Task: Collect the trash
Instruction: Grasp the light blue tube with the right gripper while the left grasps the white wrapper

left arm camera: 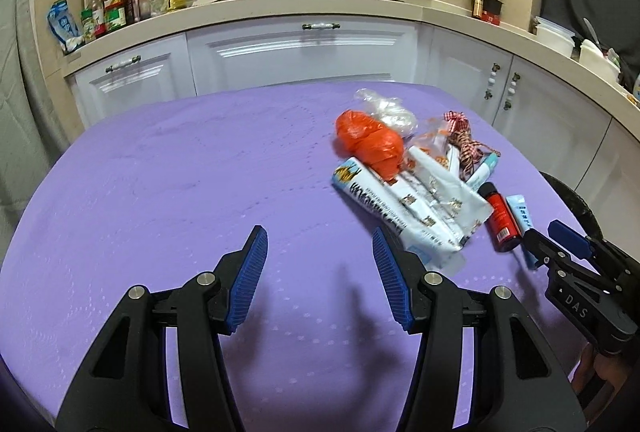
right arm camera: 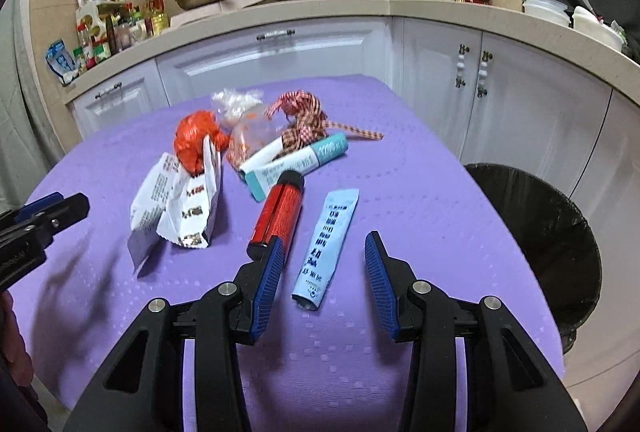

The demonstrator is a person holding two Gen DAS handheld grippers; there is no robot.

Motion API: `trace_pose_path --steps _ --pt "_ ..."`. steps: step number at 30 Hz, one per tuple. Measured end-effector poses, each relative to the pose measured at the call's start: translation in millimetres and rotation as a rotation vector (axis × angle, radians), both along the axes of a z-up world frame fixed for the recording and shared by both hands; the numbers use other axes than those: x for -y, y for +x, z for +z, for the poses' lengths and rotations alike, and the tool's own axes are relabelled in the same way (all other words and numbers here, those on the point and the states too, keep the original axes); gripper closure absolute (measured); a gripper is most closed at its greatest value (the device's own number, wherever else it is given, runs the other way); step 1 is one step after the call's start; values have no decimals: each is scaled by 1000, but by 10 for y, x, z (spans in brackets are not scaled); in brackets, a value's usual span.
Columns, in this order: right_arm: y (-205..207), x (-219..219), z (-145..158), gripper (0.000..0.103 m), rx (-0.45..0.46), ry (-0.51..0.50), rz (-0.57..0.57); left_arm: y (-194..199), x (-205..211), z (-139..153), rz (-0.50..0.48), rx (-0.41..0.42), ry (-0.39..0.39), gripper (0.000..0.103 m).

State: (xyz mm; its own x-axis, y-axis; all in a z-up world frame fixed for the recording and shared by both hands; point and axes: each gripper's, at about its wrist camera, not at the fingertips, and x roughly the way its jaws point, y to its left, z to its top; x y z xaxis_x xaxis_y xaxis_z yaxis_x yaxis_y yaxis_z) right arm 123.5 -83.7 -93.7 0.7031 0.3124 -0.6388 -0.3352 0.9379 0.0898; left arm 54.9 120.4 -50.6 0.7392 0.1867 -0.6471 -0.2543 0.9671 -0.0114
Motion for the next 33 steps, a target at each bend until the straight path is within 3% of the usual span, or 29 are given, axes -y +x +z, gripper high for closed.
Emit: trace_pose_path --steps 2,6,21,28,33 --pt "6 -8 -32 66 -14 -1 3 -11 -16 -24 -2 -5 -10 50" --pt "22 -5 -78 86 -35 8 8 -1 25 -58 -14 -9 -20 50" --pt "-16 358 -14 88 0 50 -36 131 533 -59 -100 -9 -14 42" --pt "-10 514 -1 88 9 74 -50 272 657 -160 -87 -30 13 42" --pt "-7 569 2 88 14 85 -52 330 637 -249 -87 -57 14 60"
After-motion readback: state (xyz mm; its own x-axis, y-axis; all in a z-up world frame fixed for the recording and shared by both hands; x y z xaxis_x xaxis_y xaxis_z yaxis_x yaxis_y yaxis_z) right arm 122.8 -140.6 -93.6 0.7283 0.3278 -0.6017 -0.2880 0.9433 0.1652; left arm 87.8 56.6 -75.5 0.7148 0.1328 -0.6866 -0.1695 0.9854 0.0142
